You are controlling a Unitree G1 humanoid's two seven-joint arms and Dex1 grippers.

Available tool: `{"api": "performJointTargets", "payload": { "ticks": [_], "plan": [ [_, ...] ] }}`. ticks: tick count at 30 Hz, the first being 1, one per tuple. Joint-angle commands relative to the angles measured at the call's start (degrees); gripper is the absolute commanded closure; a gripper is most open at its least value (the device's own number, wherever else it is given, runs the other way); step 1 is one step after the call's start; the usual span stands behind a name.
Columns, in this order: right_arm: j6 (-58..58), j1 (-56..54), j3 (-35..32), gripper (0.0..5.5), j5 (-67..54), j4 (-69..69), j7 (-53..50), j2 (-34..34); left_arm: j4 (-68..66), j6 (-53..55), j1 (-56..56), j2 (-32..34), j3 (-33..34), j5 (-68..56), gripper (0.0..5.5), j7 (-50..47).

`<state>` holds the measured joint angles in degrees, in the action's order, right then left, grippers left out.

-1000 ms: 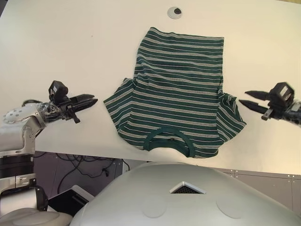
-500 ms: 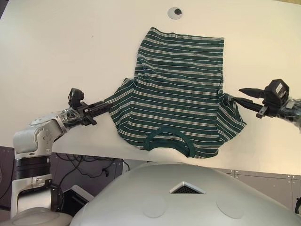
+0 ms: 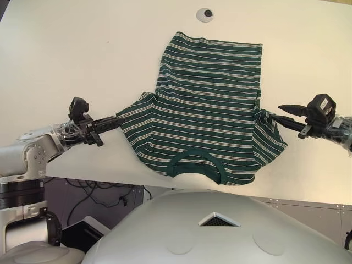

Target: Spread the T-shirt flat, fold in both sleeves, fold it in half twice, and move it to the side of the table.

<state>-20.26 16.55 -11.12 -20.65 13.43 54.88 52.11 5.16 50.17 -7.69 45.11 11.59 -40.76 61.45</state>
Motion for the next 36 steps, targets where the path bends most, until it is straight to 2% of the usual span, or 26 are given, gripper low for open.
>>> {"api": "performJointTargets", "payload": {
  "ticks": [1,8,14,17,23,26,30,36],
  "plan": [
    [-0.60,-1.06,0.05,3.89,-0.01,0.30,0.11,-0.42,7.81,5.05,3.42,0.33,0.19,-5.21,5.49,-1.11],
    [-1.39,-4.84,2.92,3.89,0.16,-0.22,0.46,-0.76,12.12,5.03,7.04,-9.13,-10.32,-3.97,5.49,-9.08],
    [-2.74,-4.55,2.84,3.89,-1.06,0.33,0.40,-1.27,12.90,3.51,7.02,-15.58,-15.31,-1.44,5.49,-15.77],
    [-5.39,-3.52,0.88,3.89,-3.45,1.42,0.84,-1.20,14.97,2.91,5.97,-16.39,-16.80,-0.64,4.95,-17.18],
    [-24.26,-2.27,-7.71,3.89,-17.76,-2.10,2.45,0.66,20.90,5.73,1.77,-17.44,-16.27,-4.66,4.15,-19.80],
    [-34.39,-0.57,-9.00,3.89,-20.76,-6.89,3.72,3.76,21.02,4.99,1.92,-18.69,-13.88,-5.61,3.61,-22.39],
    [-37.67,1.81,-7.20,3.89,-19.13,-8.99,3.72,3.94,18.68,2.40,4.26,-18.72,-10.30,-5.82,3.61,-22.89],
    [-35.56,4.02,-5.04,3.89,-15.84,-10.00,3.65,3.80,17.17,0.97,6.33,-18.33,-8.52,-5.65,3.61,-22.96]
  ]
}}
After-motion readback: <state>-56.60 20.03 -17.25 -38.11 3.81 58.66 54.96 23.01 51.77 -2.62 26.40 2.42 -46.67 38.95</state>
